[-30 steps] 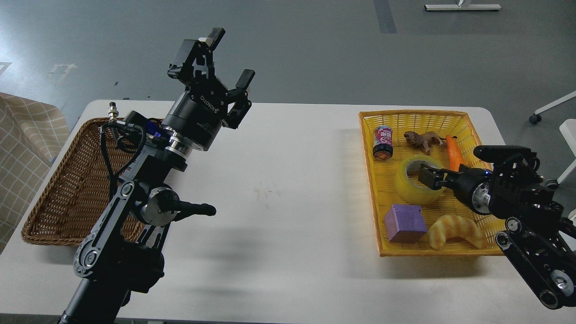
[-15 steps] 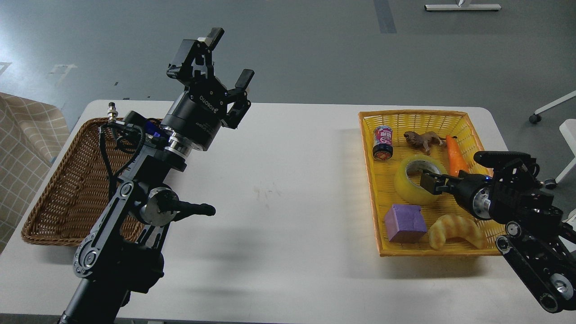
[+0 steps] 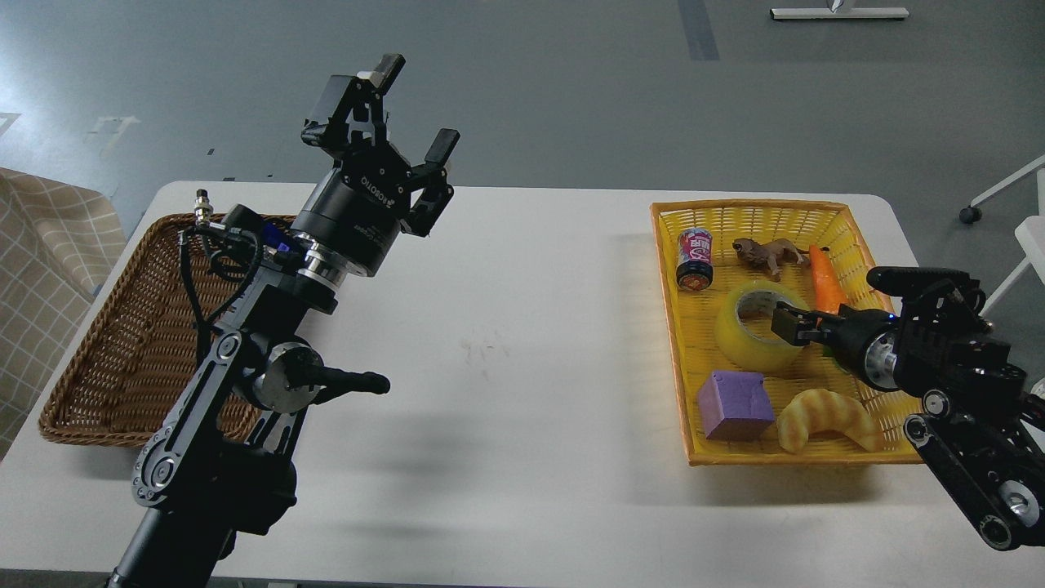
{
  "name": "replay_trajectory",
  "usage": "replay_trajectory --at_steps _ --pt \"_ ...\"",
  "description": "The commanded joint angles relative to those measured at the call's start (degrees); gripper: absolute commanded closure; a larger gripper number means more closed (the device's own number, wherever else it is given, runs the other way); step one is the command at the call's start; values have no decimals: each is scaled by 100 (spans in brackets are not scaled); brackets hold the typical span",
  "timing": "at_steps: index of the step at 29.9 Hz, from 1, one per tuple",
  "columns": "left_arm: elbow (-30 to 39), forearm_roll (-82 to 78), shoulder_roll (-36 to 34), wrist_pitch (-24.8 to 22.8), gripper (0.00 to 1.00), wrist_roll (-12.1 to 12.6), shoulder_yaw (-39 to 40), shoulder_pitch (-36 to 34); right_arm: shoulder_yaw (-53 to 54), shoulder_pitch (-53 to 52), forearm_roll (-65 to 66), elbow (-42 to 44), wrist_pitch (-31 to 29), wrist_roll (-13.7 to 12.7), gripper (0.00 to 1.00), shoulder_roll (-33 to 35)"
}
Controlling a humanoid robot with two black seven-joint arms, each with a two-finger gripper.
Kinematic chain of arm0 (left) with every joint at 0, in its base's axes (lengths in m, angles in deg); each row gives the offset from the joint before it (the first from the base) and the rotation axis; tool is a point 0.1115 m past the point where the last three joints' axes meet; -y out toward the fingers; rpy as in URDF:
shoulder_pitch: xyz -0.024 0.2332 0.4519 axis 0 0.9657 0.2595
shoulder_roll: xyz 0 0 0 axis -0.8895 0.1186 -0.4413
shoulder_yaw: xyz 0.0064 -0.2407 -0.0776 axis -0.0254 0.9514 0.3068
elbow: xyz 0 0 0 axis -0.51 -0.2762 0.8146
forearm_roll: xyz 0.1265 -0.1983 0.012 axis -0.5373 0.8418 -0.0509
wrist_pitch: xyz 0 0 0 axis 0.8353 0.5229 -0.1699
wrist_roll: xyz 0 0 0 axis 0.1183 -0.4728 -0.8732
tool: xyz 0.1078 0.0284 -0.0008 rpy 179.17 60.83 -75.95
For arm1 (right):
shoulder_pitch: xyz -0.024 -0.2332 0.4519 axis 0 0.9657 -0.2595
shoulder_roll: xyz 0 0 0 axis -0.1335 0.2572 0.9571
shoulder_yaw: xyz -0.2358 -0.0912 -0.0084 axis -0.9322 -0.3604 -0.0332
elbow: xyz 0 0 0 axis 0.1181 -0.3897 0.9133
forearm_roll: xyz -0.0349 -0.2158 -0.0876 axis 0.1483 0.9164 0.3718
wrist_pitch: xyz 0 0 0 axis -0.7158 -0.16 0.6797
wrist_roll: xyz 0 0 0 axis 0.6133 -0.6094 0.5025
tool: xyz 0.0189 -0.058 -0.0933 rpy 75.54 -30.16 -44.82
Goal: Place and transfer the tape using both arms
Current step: 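Grasp the clear tape roll by its rim with the right gripper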
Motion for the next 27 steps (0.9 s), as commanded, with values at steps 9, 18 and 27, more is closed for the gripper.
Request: replay_trajectory --at_steps 9,18,27 --pt "-3 3 0 0 2 0 -1 -26 -35 -12 0 100 80 6 30 -62" --pt "-3 -6 0 0 2 0 -1 -26 -44 14 0 109 80 6 34 -71" --pt "-3 -6 0 0 2 0 -1 -26 -61 32 0 188 133 6 48 -167"
